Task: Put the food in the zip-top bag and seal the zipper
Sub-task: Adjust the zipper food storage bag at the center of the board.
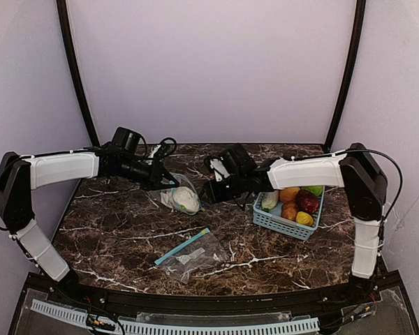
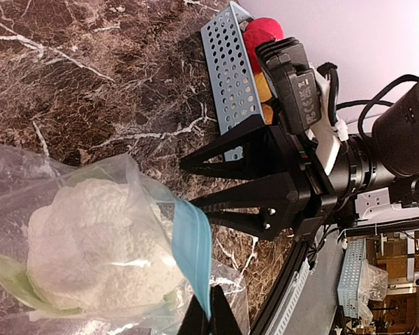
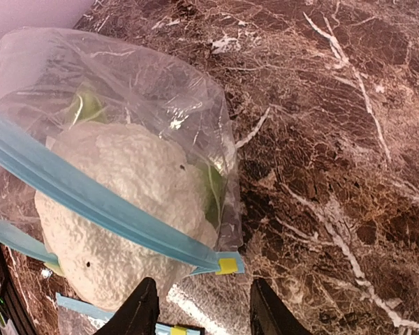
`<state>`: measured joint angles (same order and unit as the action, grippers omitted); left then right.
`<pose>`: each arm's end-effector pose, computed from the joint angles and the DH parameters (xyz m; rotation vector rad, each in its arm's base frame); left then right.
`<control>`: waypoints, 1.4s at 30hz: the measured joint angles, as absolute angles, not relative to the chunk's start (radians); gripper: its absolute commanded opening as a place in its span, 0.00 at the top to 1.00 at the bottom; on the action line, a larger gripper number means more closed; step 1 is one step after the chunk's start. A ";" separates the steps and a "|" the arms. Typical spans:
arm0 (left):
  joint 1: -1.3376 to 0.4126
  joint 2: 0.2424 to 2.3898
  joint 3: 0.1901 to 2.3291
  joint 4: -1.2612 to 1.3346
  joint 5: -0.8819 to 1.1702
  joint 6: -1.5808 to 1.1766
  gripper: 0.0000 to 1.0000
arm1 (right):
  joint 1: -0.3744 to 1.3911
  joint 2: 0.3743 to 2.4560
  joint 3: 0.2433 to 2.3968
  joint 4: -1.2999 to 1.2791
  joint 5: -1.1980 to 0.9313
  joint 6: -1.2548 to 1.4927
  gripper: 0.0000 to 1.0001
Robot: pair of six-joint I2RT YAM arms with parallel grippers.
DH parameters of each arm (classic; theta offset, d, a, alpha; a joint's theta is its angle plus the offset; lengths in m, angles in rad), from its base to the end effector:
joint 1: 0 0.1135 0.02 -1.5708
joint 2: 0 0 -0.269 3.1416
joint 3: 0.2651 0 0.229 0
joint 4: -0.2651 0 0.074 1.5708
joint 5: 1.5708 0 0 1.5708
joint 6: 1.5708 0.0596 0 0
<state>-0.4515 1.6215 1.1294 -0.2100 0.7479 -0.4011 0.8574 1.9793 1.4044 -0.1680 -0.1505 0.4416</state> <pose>0.2942 -0.1877 0.2546 0.4840 2.3245 -1.2827 0.2831 0.3407 0.2006 -0.5852 2.3811 0.7983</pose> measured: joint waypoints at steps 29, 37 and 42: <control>-0.447 1.615 1.129 -0.212 0.744 -0.397 0.99 | 0.859 2.093 1.548 -0.118 -0.211 0.271 1.00; -0.447 1.568 1.129 -0.254 0.657 -0.352 0.99 | 0.865 1.982 1.548 -0.263 -0.189 0.192 1.00; -0.449 1.499 1.129 -0.280 0.561 -0.311 0.99 | 0.895 1.907 1.715 -0.525 -0.202 0.132 1.00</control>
<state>-0.4488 1.4990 1.1294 -0.2798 0.5610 -0.3107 0.8948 1.9068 1.7149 -0.5255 -0.2016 0.1322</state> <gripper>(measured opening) 0.007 0.005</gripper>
